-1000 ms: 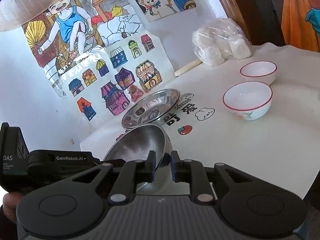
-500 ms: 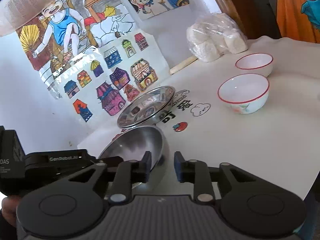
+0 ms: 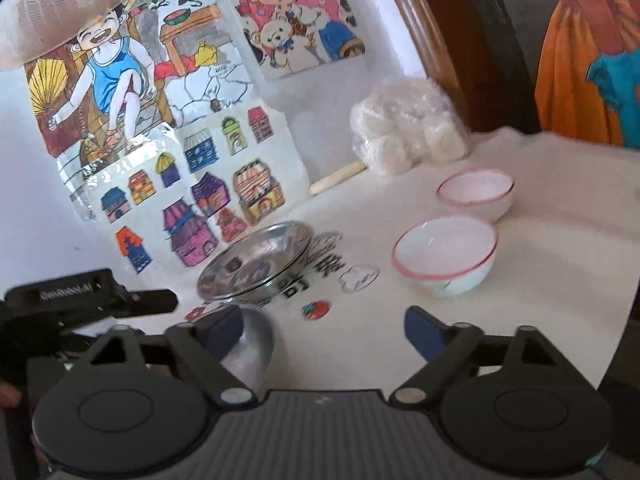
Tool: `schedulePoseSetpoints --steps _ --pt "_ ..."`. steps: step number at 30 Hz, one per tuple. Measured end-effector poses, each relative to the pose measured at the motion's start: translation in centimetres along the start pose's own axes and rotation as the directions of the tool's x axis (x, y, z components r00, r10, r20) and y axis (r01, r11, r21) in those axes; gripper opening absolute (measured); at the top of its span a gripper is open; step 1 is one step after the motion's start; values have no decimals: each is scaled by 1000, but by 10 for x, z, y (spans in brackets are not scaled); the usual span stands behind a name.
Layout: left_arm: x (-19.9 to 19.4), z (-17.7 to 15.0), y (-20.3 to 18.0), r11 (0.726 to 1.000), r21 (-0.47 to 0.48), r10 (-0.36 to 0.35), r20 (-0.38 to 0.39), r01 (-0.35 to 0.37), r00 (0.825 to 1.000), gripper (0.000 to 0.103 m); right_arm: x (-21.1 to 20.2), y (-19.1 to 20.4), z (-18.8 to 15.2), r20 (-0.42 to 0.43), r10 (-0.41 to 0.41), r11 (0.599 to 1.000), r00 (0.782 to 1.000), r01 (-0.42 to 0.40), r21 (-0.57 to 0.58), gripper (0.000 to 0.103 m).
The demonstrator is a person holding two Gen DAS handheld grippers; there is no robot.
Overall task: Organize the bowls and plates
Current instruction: 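Lower the steel bowl onto the steel plates and open both tools, then move both tools to the nearer red-rimmed white bowl and grasp its rim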
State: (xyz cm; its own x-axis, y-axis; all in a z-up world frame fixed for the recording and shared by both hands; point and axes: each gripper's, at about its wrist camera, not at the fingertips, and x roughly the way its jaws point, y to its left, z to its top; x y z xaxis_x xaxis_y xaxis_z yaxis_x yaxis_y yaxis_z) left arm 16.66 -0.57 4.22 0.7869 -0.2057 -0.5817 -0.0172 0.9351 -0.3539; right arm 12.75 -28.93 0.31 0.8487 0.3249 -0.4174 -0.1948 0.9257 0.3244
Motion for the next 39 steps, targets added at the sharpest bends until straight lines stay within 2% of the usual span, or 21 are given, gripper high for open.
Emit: schedulePoseSetpoints --steps 3,5,13,19,28,30,34,39 --pt "10 7 -16 998 57 -20 -20 21 1000 95 0 -7 5 19 -52 998 998 53 -27 101" --pt "18 12 -29 995 93 -35 -44 39 998 102 -1 -13 7 31 -76 997 997 77 -29 103" --pt "51 16 -79 968 225 -88 -111 112 990 102 2 -53 15 64 -170 985 983 169 33 103" --pt "91 20 -110 958 248 -89 -232 147 969 102 14 -80 18 48 -209 976 977 206 73 102" --pt "135 16 -140 950 270 -71 -312 160 948 102 38 -97 24 16 -243 968 970 241 63 96" --pt "141 15 -142 954 259 -65 -315 152 947 97 42 -98 23 10 -248 967 969 247 58 94" --pt "153 14 -138 966 209 -74 -347 154 935 82 48 -101 23 -2 -241 969 971 241 54 88" --pt "156 12 -140 962 208 -97 -350 178 932 70 53 -101 22 -10 -225 973 974 225 53 80"
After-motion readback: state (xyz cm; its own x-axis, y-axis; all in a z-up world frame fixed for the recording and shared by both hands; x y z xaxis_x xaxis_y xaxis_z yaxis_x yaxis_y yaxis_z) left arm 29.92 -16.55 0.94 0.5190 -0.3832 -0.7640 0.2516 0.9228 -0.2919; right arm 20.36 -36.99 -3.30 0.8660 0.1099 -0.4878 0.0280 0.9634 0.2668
